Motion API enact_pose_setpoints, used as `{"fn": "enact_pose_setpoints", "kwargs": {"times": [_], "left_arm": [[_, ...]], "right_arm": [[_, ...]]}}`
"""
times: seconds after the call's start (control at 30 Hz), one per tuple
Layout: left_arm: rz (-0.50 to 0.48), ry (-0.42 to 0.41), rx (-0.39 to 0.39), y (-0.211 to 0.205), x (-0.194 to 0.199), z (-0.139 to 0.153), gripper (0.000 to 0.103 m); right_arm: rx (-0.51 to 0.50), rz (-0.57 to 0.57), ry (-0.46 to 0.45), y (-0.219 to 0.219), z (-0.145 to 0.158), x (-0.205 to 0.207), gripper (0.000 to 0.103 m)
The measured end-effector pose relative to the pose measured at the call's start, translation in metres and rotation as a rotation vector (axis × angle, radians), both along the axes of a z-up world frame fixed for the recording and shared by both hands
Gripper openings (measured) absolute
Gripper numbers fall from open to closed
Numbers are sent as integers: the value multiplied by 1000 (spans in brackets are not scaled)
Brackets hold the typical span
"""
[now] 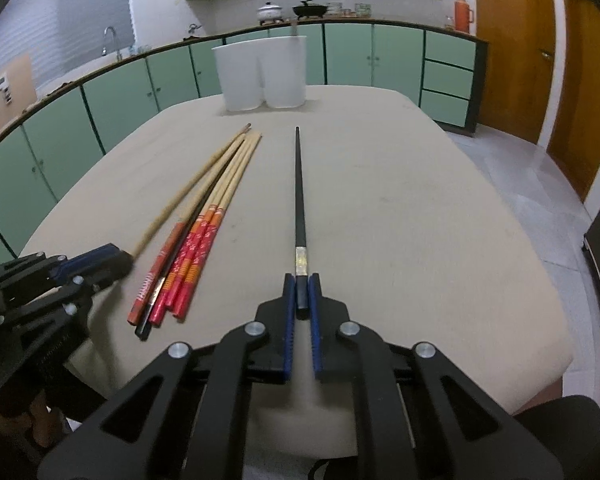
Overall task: Organize utensils
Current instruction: 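Grasp a black chopstick with the right tool while the left tool grasps a wooden chopstick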
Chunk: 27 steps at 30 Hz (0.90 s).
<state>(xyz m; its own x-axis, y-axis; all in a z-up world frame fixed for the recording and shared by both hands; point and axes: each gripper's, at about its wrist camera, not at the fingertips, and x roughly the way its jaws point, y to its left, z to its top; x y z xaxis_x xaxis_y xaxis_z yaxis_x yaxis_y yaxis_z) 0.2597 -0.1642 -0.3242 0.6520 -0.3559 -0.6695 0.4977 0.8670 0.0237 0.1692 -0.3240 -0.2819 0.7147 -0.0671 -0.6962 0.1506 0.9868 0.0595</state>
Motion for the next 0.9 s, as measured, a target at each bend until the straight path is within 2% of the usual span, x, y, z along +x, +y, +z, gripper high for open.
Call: {"fn": "enact_pose_setpoints", "kwargs": {"times": [0.13, 0.2, 0.23, 0.43, 0.5, 0.53, 0.6, 0.73, 0.9], "left_arm": [[-14, 3, 1, -2, -1, 1, 14], [-26, -7, 9, -5, -3, 2, 30], [-24, -18, 13, -5, -4, 3, 33], [9, 11, -6, -1, 12, -2, 34], [2, 12, -21, -2, 16, -3, 33], [0, 8, -30, -2, 18, -4, 29], [-11, 7, -50, -4, 20, -5, 9], [11, 38, -92, 1, 25, 2, 7], [35, 45, -124, 17, 12, 39, 7]], "right_arm": [[0, 15, 2, 1, 0, 0, 6], [7, 16, 2, 1, 0, 1, 6], [7, 17, 2, 1, -1, 1, 6], [5, 18, -7, 1, -3, 1, 7], [-3, 16, -13, 2, -4, 0, 8], [-9, 17, -14, 3, -4, 0, 8], [-19, 18, -16, 5, -4, 1, 8], [1, 25, -1, 2, 0, 5, 6], [36, 23, -26, -1, 30, -6, 6]]}}
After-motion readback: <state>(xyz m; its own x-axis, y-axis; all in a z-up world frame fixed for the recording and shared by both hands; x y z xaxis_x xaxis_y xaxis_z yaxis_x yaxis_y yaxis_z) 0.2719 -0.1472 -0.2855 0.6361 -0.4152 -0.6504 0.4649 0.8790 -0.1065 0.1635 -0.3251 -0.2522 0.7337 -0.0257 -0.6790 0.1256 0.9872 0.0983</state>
